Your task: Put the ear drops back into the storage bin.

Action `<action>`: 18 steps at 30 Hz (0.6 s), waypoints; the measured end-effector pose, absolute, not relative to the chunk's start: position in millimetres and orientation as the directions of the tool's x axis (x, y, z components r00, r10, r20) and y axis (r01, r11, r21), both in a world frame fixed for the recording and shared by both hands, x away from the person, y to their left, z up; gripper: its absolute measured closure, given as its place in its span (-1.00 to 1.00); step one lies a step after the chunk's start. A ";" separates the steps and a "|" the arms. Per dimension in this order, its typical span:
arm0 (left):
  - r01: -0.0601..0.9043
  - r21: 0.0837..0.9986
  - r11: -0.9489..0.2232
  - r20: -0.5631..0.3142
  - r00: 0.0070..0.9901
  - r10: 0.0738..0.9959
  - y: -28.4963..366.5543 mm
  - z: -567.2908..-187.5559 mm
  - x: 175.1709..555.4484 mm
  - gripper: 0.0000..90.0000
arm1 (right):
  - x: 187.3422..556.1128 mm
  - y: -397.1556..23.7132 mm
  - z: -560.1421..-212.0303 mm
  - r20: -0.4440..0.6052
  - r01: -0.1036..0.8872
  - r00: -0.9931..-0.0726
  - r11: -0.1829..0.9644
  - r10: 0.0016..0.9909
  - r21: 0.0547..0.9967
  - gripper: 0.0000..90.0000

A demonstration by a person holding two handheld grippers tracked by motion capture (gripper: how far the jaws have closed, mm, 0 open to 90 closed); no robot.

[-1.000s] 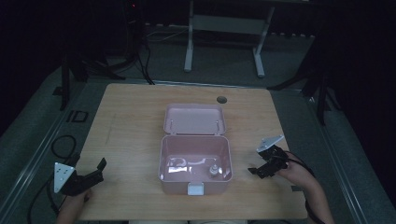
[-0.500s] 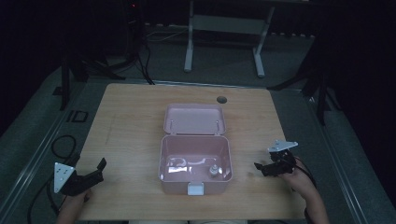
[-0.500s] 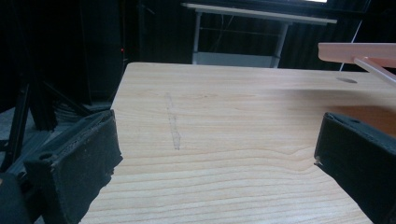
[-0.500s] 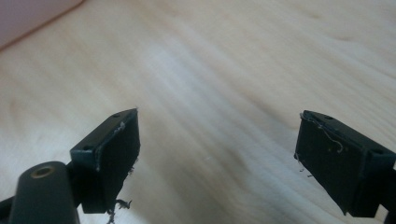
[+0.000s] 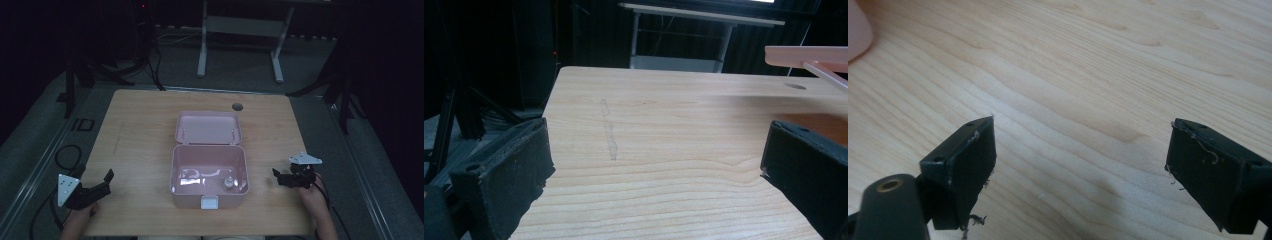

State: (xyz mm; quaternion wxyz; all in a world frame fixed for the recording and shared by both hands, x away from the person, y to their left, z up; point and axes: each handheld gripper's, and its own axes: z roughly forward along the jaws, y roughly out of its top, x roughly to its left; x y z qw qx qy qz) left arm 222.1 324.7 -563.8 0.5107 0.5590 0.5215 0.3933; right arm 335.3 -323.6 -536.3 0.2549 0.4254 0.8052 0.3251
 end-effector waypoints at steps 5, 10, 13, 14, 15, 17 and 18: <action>0.181 0.981 0.066 -0.094 0.147 0.985 324.8 -563.8 222.2 -0.99 | 331.9 -325.9 -539.6 -0.146 0.498 -0.420 0.362 0.896 0.788 -0.72; 0.181 0.981 0.067 -0.094 0.146 0.985 324.6 -563.8 222.2 -0.99 | 328.7 -332.3 -541.4 -0.107 0.484 -0.338 0.271 0.935 0.832 -0.72; 0.181 0.981 0.065 -0.092 0.146 0.985 324.6 -563.7 222.1 -0.99 | 326.1 -335.3 -544.6 -0.108 0.475 -0.288 0.240 0.951 0.847 -0.71; 0.181 0.981 0.065 -0.093 0.147 0.985 324.7 -563.7 222.1 -0.99 | 325.2 -336.0 -546.0 -0.097 0.479 -0.273 0.223 0.957 0.849 -0.71; 0.181 0.981 0.066 -0.093 0.147 0.985 324.7 -563.8 222.1 -0.99 | 324.2 -336.3 -547.5 -0.103 0.475 -0.258 0.219 0.961 0.852 -0.71; 0.181 0.981 0.065 -0.092 0.148 0.985 324.7 -563.8 222.0 -0.99 | 322.6 -336.1 -549.9 -0.109 0.466 -0.228 0.207 0.967 0.860 -0.72; 0.180 0.982 0.064 -0.092 0.148 0.985 324.6 -563.8 222.0 -0.99 | 322.3 -336.0 -550.7 -0.110 0.460 -0.214 0.199 0.971 0.865 -0.72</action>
